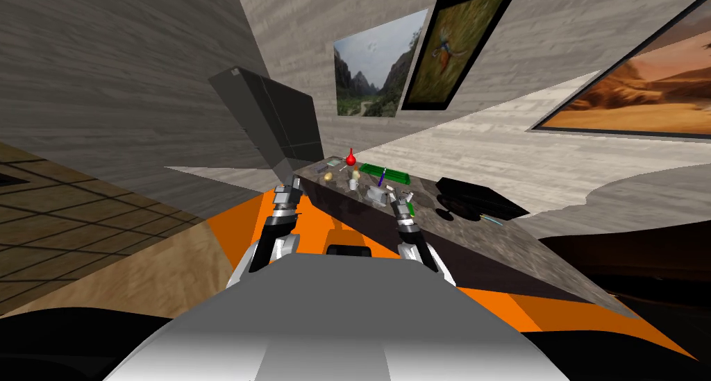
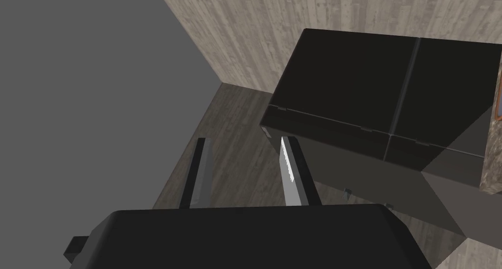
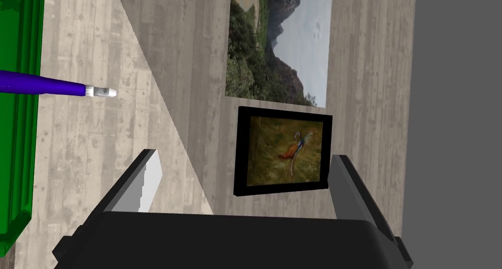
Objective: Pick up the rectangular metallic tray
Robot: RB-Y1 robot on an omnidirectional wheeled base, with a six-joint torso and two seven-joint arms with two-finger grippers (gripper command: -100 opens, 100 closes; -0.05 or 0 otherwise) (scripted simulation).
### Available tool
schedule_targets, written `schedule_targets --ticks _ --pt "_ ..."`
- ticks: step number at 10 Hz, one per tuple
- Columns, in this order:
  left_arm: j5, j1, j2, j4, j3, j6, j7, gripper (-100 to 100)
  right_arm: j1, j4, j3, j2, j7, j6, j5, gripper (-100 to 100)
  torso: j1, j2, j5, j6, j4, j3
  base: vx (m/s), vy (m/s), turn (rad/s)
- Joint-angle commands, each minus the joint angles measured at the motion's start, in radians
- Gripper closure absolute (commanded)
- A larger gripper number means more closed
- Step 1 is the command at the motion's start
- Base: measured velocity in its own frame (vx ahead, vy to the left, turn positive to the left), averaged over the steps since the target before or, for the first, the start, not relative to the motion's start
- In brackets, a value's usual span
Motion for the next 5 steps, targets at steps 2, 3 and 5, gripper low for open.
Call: schedule_targets --ticks 2,3,5 --pt "0.000 0.000 0.000 0.000 0.000 0.000 0.000 0 0.003 0.050 0.020 -0.072 0.008 -0.009 0.009 -100 0.002 0.002 0.000 0.000 0.000 0.001 -0.128 0.071 -0.031" --pt "0.000 0.000 0.000 0.000 0.000 0.000 0.000 0 0.000 0.084 0.034 -0.105 0.014 -0.010 0.016 -100 0.002 0.001 0.001 0.000 0.000 0.001 -0.106 0.047 -0.022" --pt "0.000 0.000 0.000 0.000 0.000 0.000 0.000 0 -0.003 0.121 0.048 -0.155 0.020 -0.012 0.024 -100 0.000 0.000 0.000 0.000 0.000 0.000 -0.097 0.040 -0.017"
